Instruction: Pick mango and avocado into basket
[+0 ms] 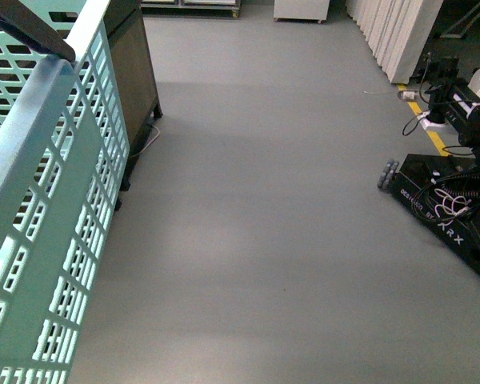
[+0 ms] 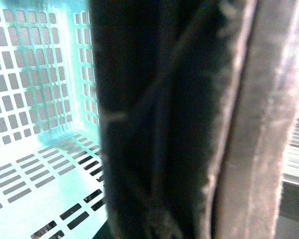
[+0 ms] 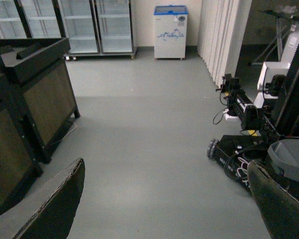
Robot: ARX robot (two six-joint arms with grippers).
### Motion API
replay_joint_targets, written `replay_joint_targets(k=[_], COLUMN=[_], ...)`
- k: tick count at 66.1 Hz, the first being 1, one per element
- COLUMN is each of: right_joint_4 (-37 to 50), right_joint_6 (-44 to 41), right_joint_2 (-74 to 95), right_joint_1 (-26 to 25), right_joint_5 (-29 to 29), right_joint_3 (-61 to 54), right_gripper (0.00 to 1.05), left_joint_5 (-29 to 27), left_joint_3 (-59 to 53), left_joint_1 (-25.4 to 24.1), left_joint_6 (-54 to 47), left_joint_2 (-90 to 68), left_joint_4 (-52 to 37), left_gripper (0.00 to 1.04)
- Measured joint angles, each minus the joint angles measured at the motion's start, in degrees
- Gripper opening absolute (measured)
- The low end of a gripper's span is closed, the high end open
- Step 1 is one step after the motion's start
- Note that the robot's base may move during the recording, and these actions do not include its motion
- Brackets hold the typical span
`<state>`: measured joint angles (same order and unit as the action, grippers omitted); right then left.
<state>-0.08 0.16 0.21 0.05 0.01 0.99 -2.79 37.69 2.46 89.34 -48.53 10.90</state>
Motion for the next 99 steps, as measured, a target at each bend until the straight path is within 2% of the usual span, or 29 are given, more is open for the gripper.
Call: replay_joint_targets(k=[50,61,99], right_joint_4=[0.0,0.0,0.04], right_joint_6=[-0.02,0.0,-0.02], right_joint_2=[0.0,0.02,0.0], right_joint_1=[0.0,0.0,0.0], right_joint_5=[0.15,0.22,-0.09], right_joint_3=[0.0,0.0,0.0], right_gripper=[0.96,0.96,0.96], left_joint_5=[0.0,1.4,-0.02], left_joint_3=[0.09,0.09,0.09], left_joint_1=[0.0,0.09,-0.07], left_joint_6=[0.02,0.31,-0.15], left_joint_2=[0.02,0.02,0.02], left_joint_4=[0.0,0.0,0.04], left_gripper=[0.14,0.14,0.14])
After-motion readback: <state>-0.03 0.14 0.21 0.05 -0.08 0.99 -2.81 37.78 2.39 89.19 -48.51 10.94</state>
